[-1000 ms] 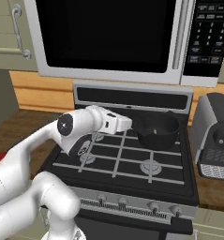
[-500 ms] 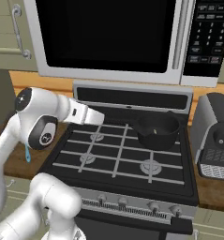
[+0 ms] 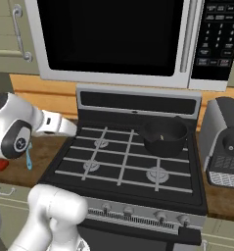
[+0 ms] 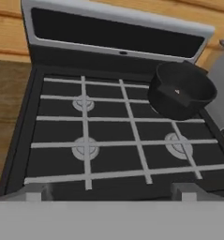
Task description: Put the bell pepper and garlic in the pot. Retrieve the spatula and lightly stir the vegetables in the pot.
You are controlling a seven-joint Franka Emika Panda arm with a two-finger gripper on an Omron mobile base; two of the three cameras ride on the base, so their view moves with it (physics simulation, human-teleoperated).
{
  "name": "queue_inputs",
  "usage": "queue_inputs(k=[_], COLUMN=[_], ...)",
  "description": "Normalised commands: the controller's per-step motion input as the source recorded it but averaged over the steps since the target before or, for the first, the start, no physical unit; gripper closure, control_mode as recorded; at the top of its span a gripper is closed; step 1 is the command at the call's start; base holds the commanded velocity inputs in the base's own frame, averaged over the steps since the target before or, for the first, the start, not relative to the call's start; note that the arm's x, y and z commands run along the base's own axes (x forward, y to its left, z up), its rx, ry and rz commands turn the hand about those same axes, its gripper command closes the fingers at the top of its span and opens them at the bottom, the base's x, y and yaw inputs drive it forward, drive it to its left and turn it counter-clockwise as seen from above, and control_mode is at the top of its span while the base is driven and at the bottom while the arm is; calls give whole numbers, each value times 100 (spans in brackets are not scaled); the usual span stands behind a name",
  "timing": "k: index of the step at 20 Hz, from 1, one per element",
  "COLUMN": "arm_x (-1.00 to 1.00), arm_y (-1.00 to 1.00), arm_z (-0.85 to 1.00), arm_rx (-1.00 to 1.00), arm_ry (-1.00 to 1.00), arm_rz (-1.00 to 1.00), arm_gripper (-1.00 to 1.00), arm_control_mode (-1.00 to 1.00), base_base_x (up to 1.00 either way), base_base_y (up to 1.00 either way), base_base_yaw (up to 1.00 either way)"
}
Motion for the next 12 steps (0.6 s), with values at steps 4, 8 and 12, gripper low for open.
queue_inputs(k=[4, 8, 12], arm_x=[0, -1, -6], arm_y=[100, 100, 100], arm_z=[-48, -38, -25], arm_rx=[0, 0, 0], arm_ry=[27, 23, 20], arm_rz=[25, 22, 12], arm_gripper=[-100, -100, -100], arm_control_mode=[-100, -100, -100], base_base_x=[0, 0, 0], base_base_y=[0, 0, 0], base_base_yaw=[0, 0, 0])
